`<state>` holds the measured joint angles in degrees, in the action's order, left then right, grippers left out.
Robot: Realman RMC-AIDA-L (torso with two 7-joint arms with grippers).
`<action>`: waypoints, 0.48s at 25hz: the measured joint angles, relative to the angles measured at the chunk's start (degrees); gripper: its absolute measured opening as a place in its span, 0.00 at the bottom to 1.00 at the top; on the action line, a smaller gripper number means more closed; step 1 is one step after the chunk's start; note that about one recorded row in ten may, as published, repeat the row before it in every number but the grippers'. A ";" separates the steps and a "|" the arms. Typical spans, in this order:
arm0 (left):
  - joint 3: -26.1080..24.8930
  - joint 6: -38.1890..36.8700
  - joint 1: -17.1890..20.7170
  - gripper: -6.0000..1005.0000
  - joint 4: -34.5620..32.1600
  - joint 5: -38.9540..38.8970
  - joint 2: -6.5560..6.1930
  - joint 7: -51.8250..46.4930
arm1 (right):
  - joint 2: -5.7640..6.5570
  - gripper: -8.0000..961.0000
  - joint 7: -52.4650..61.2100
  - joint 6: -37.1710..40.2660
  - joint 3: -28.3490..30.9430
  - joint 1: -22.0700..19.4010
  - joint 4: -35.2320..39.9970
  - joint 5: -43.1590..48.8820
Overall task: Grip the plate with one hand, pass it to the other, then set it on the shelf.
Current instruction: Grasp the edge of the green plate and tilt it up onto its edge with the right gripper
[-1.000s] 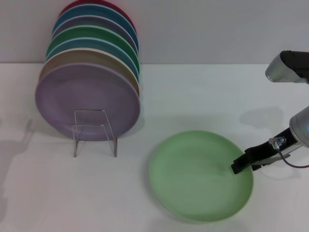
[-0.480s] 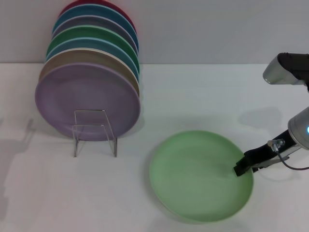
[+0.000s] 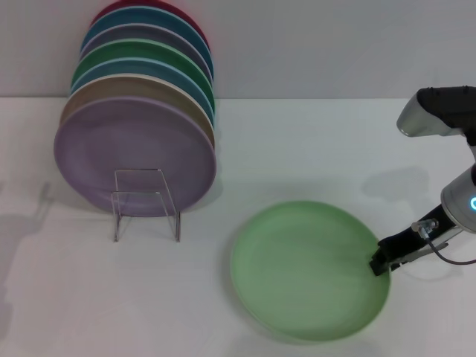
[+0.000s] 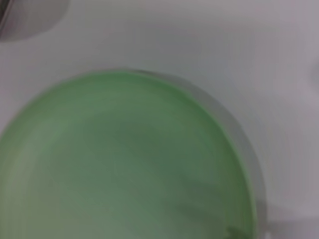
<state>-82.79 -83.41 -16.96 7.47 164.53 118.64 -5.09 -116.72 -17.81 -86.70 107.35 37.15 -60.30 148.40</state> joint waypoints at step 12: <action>-0.08 0.38 -0.08 0.79 0.03 0.00 0.00 0.00 | -0.36 0.09 -0.22 0.97 -0.95 -0.55 -3.50 1.33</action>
<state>-82.88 -83.03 -17.04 7.50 164.53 118.64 -5.10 -117.09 -18.04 -85.73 106.40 36.60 -63.81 149.73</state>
